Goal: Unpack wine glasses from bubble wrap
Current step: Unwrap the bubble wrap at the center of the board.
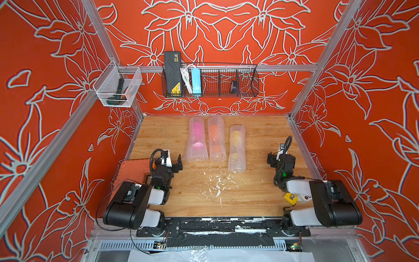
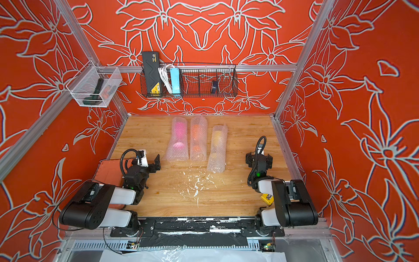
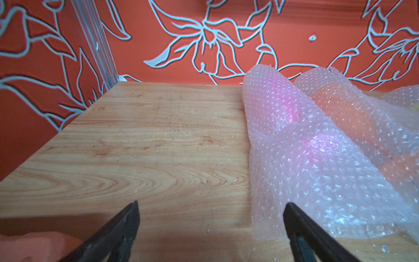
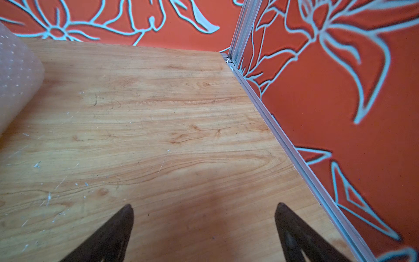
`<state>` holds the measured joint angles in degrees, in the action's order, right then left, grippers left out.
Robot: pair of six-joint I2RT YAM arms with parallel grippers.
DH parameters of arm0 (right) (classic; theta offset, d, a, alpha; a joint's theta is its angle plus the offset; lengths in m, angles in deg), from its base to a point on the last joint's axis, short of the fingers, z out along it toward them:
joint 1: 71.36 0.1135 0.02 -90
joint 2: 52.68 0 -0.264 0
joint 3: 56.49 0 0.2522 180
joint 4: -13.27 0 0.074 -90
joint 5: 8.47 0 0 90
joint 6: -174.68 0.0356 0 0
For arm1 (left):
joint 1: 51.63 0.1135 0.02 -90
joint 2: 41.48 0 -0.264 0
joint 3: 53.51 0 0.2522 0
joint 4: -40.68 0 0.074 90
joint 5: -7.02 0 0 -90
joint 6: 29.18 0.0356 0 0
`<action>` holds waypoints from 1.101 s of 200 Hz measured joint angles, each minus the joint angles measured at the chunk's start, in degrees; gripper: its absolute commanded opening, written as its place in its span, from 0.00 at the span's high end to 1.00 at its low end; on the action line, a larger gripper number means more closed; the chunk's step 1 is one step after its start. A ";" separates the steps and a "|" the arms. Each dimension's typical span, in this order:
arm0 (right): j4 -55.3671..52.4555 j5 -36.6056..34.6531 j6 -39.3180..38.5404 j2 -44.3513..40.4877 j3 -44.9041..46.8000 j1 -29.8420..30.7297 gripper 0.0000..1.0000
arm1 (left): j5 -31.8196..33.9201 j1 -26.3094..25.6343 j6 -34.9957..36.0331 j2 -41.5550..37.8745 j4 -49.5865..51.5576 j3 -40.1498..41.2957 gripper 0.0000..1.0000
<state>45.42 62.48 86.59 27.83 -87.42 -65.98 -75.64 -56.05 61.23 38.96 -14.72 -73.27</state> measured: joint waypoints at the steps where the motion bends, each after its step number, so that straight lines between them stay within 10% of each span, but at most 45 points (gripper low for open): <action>1: -0.02 -0.02 0.00 -0.02 0.00 0.00 0.03 | 0.00 0.00 0.00 0.00 0.02 0.00 0.02; 147: 1.95 -0.07 -0.17 -1.62 0.98 -0.07 0.02 | 1.70 0.31 -16.83 -21.62 27.08 -10.58 0.02; 220: -21.55 -0.11 5.11 -19.82 -7.98 1.90 0.03 | -2.10 0.31 -27.34 -20.92 31.63 -13.42 0.02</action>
<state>23.87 62.37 91.71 8.00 -95.39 -64.07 -77.74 -55.75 33.88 18.04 16.91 -86.69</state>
